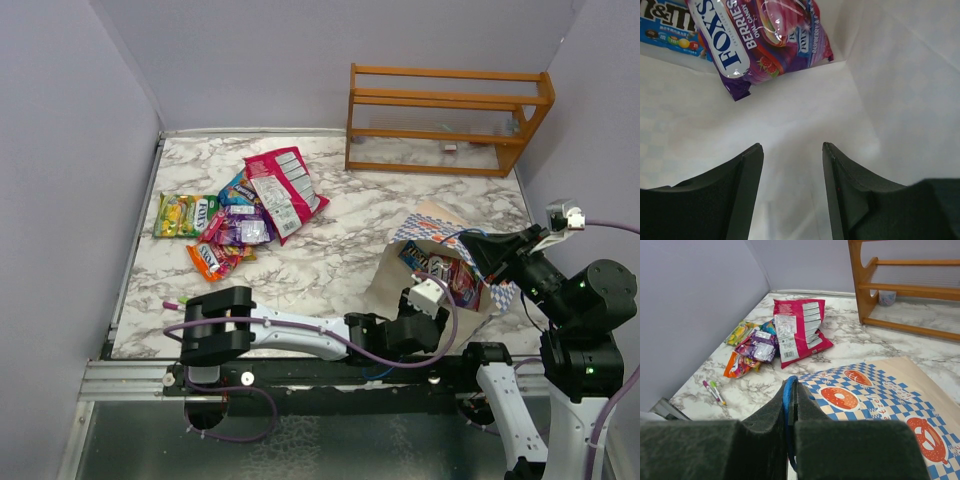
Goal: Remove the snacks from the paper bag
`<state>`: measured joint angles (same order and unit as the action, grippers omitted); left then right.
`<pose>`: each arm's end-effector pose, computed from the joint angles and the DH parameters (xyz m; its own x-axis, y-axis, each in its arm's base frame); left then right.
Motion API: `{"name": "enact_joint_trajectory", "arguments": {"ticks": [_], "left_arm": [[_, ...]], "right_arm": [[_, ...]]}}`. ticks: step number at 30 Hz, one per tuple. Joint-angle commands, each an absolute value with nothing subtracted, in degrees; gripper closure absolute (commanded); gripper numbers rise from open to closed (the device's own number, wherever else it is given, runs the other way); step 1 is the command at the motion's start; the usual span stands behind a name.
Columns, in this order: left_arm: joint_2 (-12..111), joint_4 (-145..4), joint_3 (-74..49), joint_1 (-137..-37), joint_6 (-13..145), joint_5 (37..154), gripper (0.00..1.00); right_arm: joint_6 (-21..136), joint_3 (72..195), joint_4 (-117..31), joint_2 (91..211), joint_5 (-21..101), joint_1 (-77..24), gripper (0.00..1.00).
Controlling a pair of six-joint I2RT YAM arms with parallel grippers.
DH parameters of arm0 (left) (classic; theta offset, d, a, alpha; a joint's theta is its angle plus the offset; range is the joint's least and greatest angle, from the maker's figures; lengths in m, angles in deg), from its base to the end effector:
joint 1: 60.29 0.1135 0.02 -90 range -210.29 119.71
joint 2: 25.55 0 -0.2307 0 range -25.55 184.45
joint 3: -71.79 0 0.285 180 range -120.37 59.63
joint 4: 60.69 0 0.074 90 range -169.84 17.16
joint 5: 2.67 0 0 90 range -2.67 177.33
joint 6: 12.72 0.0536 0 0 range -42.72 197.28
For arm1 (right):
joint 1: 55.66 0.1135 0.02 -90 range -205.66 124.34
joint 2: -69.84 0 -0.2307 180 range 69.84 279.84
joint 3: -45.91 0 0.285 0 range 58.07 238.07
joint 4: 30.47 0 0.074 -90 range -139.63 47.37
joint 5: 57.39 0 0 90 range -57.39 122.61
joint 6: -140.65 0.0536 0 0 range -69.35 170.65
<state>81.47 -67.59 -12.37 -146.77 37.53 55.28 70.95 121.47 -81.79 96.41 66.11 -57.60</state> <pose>0.0563 -0.4512 0.1641 -0.5463 0.0536 -0.8359 0.6092 0.7103 -0.3526 0.1202 0.0255 0.4269 -0.2195 0.2969 -0.9293 -0.4764 0.7987 0.3677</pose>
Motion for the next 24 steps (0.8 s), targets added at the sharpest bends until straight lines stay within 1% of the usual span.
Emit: {"name": "enact_joint_trajectory", "arguments": {"ticks": [1, 7, 9, 12, 19, 24], "left_arm": [[85.68, -71.95, -16.16, -144.22, 36.34, 58.74, 0.47], [89.11, -70.91, -18.94, -140.05, 35.87, 62.39, 0.46], [90.18, -70.97, -20.0, -138.43, 35.75, 63.16, 0.42], [92.13, -71.32, -21.58, -136.14, 35.45, 65.43, 0.39], [96.01, -72.99, -28.16, -135.31, 38.24, 64.86, 0.32], [99.49, -74.49, -32.58, -134.96, 39.38, 63.02, 0.32]], "right_arm": [[71.46, 121.53, -80.37, 95.68, 66.97, -57.42, 0.98], [70.91, 123.32, -81.41, 96.1, 66.46, -57.42, 0.98], [70.64, 124.02, -81.83, 96.32, 66.48, -57.42, 0.98], [70.54, 124.67, -82.12, 96.49, 66.28, -57.42, 0.98], [70.84, 124.96, -82.05, 96.56, 66.6, -57.42, 0.98], [71.19, 125.29, -81.74, 96.79, 66.97, -57.42, 0.98]]}}
